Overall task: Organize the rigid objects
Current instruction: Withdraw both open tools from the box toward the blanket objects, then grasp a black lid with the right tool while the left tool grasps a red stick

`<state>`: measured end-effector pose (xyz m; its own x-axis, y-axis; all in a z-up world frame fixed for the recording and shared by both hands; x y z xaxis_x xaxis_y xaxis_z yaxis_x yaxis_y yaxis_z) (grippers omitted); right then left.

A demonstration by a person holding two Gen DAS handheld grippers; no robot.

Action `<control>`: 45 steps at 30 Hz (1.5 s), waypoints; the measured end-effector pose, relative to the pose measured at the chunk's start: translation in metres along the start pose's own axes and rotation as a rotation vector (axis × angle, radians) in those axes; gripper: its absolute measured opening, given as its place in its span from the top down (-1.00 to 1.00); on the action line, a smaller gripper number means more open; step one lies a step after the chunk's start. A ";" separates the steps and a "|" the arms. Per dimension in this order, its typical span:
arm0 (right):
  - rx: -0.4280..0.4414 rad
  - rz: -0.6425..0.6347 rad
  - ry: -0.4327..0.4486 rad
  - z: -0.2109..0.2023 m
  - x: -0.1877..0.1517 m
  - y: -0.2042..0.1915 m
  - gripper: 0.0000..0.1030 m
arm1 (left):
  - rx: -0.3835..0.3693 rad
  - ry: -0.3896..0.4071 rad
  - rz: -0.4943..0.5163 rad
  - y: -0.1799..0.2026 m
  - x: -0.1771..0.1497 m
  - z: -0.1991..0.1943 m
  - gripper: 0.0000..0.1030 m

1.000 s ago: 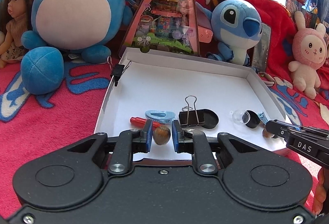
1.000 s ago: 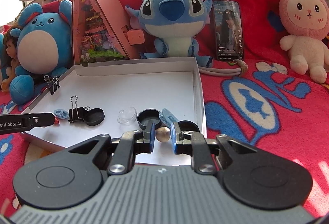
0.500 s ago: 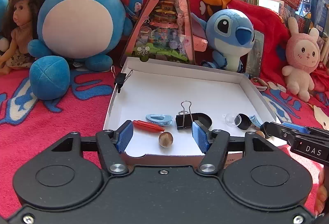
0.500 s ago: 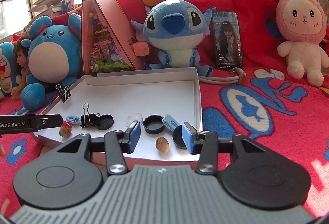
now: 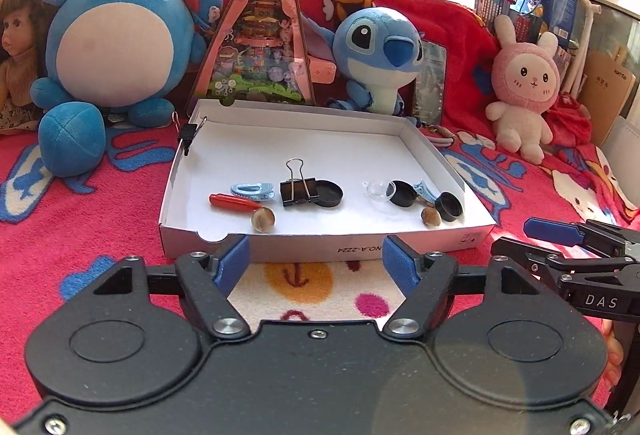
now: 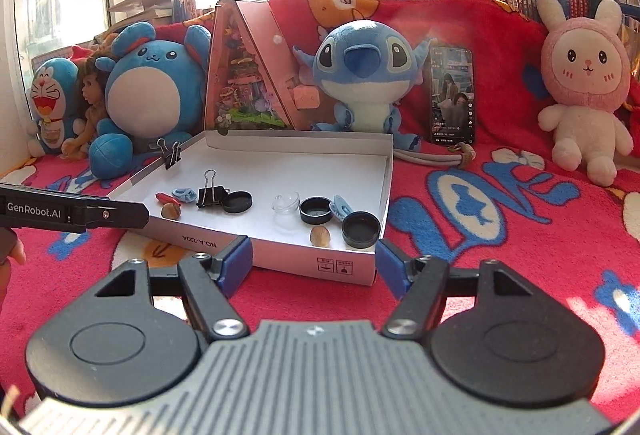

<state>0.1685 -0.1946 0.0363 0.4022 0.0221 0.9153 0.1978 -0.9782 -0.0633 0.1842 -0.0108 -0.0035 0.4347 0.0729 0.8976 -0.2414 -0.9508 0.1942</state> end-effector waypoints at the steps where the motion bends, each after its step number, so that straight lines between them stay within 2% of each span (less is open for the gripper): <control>1: 0.013 -0.006 0.001 -0.005 -0.001 -0.003 -0.57 | -0.012 -0.007 0.001 0.004 -0.003 -0.003 -0.39; 11: 0.145 -0.089 -0.032 -0.052 -0.027 -0.037 -0.68 | -0.103 -0.064 0.036 0.040 -0.027 -0.015 -0.39; 17: 0.181 -0.088 -0.076 -0.063 -0.050 -0.052 -0.69 | -0.165 -0.120 0.038 0.063 -0.042 -0.011 -0.38; 21: 0.190 -0.100 -0.095 -0.065 -0.065 -0.064 -0.69 | -0.198 -0.151 0.054 0.081 -0.052 -0.003 -0.27; 26: 0.155 -0.144 -0.093 -0.062 -0.075 -0.071 -0.69 | -0.238 -0.206 0.038 0.098 -0.064 0.009 0.10; 28: 0.146 -0.158 -0.088 -0.061 -0.077 -0.073 -0.69 | -0.245 -0.228 0.036 0.102 -0.068 0.014 0.48; 29: 0.147 -0.160 -0.084 -0.061 -0.078 -0.073 -0.69 | -0.244 -0.234 0.039 0.103 -0.070 0.015 0.57; 30: 0.151 -0.157 -0.079 -0.062 -0.079 -0.074 -0.69 | -0.238 -0.241 0.044 0.104 -0.072 0.017 0.76; 31: 0.154 -0.152 -0.078 -0.062 -0.079 -0.075 -0.68 | -0.230 -0.244 0.045 0.104 -0.074 0.018 0.81; 33: 0.156 -0.149 -0.076 -0.062 -0.080 -0.075 -0.54 | -0.226 -0.241 0.035 0.103 -0.072 0.018 0.81; 34: 0.158 -0.147 -0.071 -0.062 -0.080 -0.075 -0.37 | -0.222 -0.235 0.035 0.102 -0.070 0.017 0.81; 35: 0.158 -0.143 -0.067 -0.063 -0.080 -0.075 -0.06 | -0.216 -0.226 0.038 0.100 -0.068 0.017 0.81; 36: 0.155 -0.142 -0.063 -0.064 -0.079 -0.075 0.04 | -0.210 -0.219 0.042 0.099 -0.066 0.016 0.81; 37: 0.156 -0.143 -0.060 -0.064 -0.079 -0.076 0.29 | -0.207 -0.213 0.043 0.097 -0.063 0.015 0.81; 40: 0.163 -0.143 -0.053 -0.065 -0.078 -0.079 0.29 | -0.191 -0.196 0.034 0.090 -0.055 0.014 0.81; 45: 0.129 -0.133 -0.038 -0.063 -0.074 -0.076 0.29 | -0.149 -0.170 0.013 0.073 -0.045 0.012 0.81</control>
<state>0.0676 -0.1345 -0.0016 0.3983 0.1599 0.9032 0.3633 -0.9317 0.0047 0.1577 -0.0871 -0.0341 0.5674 -0.0030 0.8235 -0.3683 -0.8953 0.2505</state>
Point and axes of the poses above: each gripper's, at about its wrist camera, not at the fingertips, and z roughly the way its jaws point, y to its right, x to its top, the point moved 9 cm from there along z, roughly the way its jaws point, and after that the axes turned 12 degrees about y, right-handed, at the moved point
